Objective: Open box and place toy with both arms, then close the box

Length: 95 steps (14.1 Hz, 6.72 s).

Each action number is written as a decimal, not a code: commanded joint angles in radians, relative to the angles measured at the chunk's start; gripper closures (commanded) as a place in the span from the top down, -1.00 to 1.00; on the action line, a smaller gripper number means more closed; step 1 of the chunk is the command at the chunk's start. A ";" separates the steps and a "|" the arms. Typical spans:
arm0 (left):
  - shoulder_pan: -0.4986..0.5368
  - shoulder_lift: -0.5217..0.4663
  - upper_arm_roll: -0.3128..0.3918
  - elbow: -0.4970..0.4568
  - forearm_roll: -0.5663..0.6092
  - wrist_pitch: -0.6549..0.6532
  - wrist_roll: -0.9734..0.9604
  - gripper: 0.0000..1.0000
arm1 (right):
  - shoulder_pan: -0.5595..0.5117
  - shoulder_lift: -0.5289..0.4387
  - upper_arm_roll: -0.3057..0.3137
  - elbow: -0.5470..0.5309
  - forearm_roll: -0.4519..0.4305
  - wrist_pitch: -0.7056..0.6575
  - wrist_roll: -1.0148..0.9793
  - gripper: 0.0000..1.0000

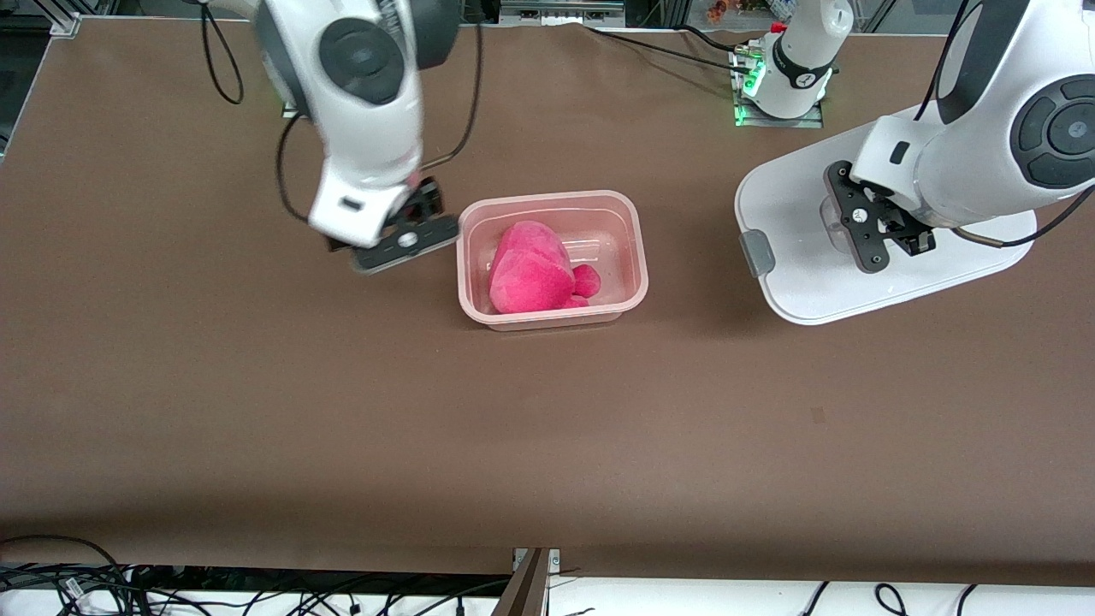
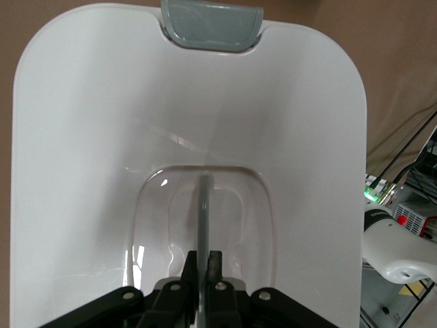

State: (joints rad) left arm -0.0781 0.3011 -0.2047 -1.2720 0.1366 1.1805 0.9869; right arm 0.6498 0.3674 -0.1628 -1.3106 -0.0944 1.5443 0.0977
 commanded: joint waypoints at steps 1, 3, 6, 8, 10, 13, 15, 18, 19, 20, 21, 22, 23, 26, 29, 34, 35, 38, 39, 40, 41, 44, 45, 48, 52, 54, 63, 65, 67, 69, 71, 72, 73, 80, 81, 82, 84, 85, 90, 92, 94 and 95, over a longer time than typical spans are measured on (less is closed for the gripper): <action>-0.025 0.024 0.001 0.037 -0.101 0.049 -0.017 -1.00 | -0.001 -0.028 -0.137 -0.012 0.134 -0.012 -0.003 1.00; -0.073 0.068 0.001 0.037 -0.164 0.099 -0.059 -1.00 | -0.002 -0.028 -0.217 -0.012 0.179 -0.013 -0.010 1.00; -0.204 0.157 0.001 0.039 -0.196 0.148 -0.085 -1.00 | -0.051 -0.028 -0.270 -0.013 0.200 -0.050 -0.079 1.00; -0.280 0.174 0.001 0.028 -0.206 0.259 -0.169 -1.00 | -0.117 -0.028 -0.267 -0.013 0.220 -0.097 -0.134 1.00; -0.351 0.214 0.001 0.028 -0.215 0.380 -0.232 -1.00 | -0.168 -0.059 -0.248 -0.013 0.226 -0.130 -0.138 1.00; -0.454 0.265 0.002 0.005 -0.229 0.534 -0.235 -1.00 | -0.307 -0.122 -0.111 -0.056 0.177 -0.130 -0.138 1.00; -0.486 0.295 0.004 -0.015 -0.221 0.571 -0.263 -1.00 | -0.390 -0.186 -0.006 -0.097 0.064 -0.095 -0.141 1.00; -0.497 0.308 0.002 -0.091 -0.221 0.700 -0.271 -1.00 | -0.471 -0.298 0.014 -0.172 0.090 -0.041 -0.135 1.00; -0.505 0.306 0.002 -0.108 -0.221 0.728 -0.272 -1.00 | -0.487 -0.332 0.025 -0.197 0.106 -0.050 -0.138 1.00; -0.515 0.306 0.004 -0.115 -0.221 0.740 -0.275 -1.00 | -0.492 -0.356 0.043 -0.219 0.107 -0.050 -0.141 1.00; -0.526 0.306 0.005 -0.116 -0.219 0.743 -0.289 -1.00 | -0.501 -0.373 0.055 -0.240 0.102 -0.044 -0.138 1.00; -0.531 0.306 0.005 -0.116 -0.219 0.743 -0.300 -1.00 | -0.525 -0.387 0.083 -0.265 0.094 -0.039 -0.138 1.00; -0.541 0.308 0.005 -0.124 -0.210 0.745 -0.310 -1.00 | -0.557 -0.403 0.104 -0.291 0.093 -0.039 -0.138 1.00; -0.568 0.306 0.007 -0.162 -0.158 0.774 -0.350 -1.00 | -0.572 -0.389 0.106 -0.302 0.093 -0.050 -0.138 1.00; -0.558 0.306 0.005 -0.162 -0.134 0.788 -0.352 -1.00 | -0.572 -0.341 0.101 -0.257 0.093 -0.049 -0.138 1.00; -0.557 0.296 0.008 -0.162 -0.135 0.786 -0.355 -1.00 | -0.579 -0.326 0.098 -0.249 0.093 -0.038 -0.135 1.00; -0.557 0.296 0.010 -0.164 -0.135 0.786 -0.353 -1.00 | -0.581 -0.323 0.097 -0.249 0.090 -0.032 -0.135 1.00; -0.554 0.305 0.013 -0.165 -0.134 0.786 -0.363 -1.00 | -0.581 -0.305 0.085 -0.242 0.090 -0.029 -0.138 1.00; -0.551 0.299 0.013 -0.167 -0.134 0.782 -0.378 -1.00 | -0.579 -0.303 0.085 -0.234 0.088 -0.029 -0.136 1.00; -0.549 0.294 0.013 -0.167 -0.134 0.780 -0.384 -1.00 | -0.576 -0.303 0.085 -0.233 0.088 -0.027 -0.136 1.00; -0.549 0.293 0.011 -0.165 -0.134 0.780 -0.390 -1.00 | -0.576 -0.303 0.085 -0.231 0.090 -0.027 -0.138 1.00; -0.551 0.305 0.013 -0.165 -0.135 0.791 -0.395 -1.00 | -0.576 -0.298 0.085 -0.230 0.090 -0.029 -0.139 1.00; -0.551 0.305 0.011 -0.165 -0.135 0.791 -0.399 -1.00 | -0.576 -0.298 0.085 -0.230 0.090 -0.027 -0.139 1.00; -0.543 0.302 0.011 -0.156 -0.137 0.791 -0.428 -1.00 | -0.576 -0.298 0.085 -0.230 0.091 -0.029 -0.139 1.00; -0.545 0.303 0.011 -0.161 -0.135 0.801 -0.487 -1.00 | -0.575 -0.298 0.085 -0.230 0.091 -0.029 -0.138 1.00; -0.546 0.303 0.011 -0.164 -0.135 0.800 -0.487 -1.00 | -0.573 -0.300 0.085 -0.230 0.091 -0.029 -0.138 1.00; -0.542 0.282 0.008 -0.188 -0.138 0.763 -0.490 0.29 | -0.573 -0.300 0.086 -0.230 0.088 -0.029 -0.138 1.00; -0.534 0.251 0.005 -0.188 -0.144 0.736 -0.487 1.00 | -0.573 -0.300 0.086 -0.230 0.088 -0.029 -0.138 1.00; -0.532 0.221 0.004 -0.184 -0.144 0.697 -0.504 1.00 | -0.573 -0.300 0.086 -0.230 0.088 -0.029 -0.138 1.00; -0.510 0.164 0.010 -0.181 -0.149 0.636 -0.527 1.00 | -0.573 -0.300 0.086 -0.230 0.088 -0.029 -0.138 1.00; -0.465 0.107 0.011 -0.179 -0.149 0.521 -0.604 1.00 | -0.573 -0.301 0.086 -0.230 0.088 -0.029 -0.138 1.00; -0.425 0.089 0.011 -0.170 -0.149 0.483 -0.634 1.00 | -0.573 -0.300 0.086 -0.230 0.088 -0.029 -0.138 1.00; -0.360 0.069 0.008 -0.167 -0.149 0.428 -0.645 1.00 | -0.573 -0.301 0.086 -0.230 0.088 -0.029 -0.138 1.00; -0.090 -0.003 0.033 -0.055 -0.094 0.208 -0.712 1.00 | -0.575 -0.298 0.086 -0.230 0.088 -0.029 -0.138 1.00; -0.065 -0.028 0.033 -0.037 -0.078 0.164 -0.711 1.00 | -0.575 -0.298 0.086 -0.230 0.088 -0.029 -0.138 1.00; -0.051 -0.042 0.034 -0.023 -0.069 0.153 -0.714 1.00 | -0.575 -0.298 0.086 -0.230 0.088 -0.029 -0.138 1.00; 0.022 -0.053 0.036 0.011 -0.063 0.151 -0.723 1.00 | -0.573 -0.298 0.086 -0.230 0.088 -0.027 -0.138 1.00; 0.070 -0.066 0.037 -0.006 -0.072 0.162 -0.714 1.00 | -0.573 -0.298 0.086 -0.230 0.090 -0.029 -0.138 1.00; 0.163 -0.319 0.042 -0.361 -0.095 0.421 -0.769 1.00 | -0.573 -0.298 0.086 -0.230 0.087 -0.026 -0.138 1.00; 0.152 -0.359 0.068 -0.426 -0.100 0.436 -0.969 1.00 | -0.573 -0.298 0.086 -0.230 0.085 -0.026 -0.138 1.00; 0.140 -0.359 0.077 -0.429 -0.100 0.444 -0.985 1.00 | -0.572 -0.298 0.086 -0.230 0.079 -0.026 -0.138 1.00; 0.141 -0.355 0.076 -0.429 -0.100 0.444 -0.981 1.00 | -0.572 -0.298 0.086 -0.230 0.079 -0.026 -0.138 1.00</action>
State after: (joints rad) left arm 0.0732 -0.0277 -0.1453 -1.6585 0.0523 1.5955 0.0278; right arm 0.0804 0.0603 -0.0811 -1.5617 -0.0049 1.5247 -0.0406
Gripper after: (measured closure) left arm 0.000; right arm 0.000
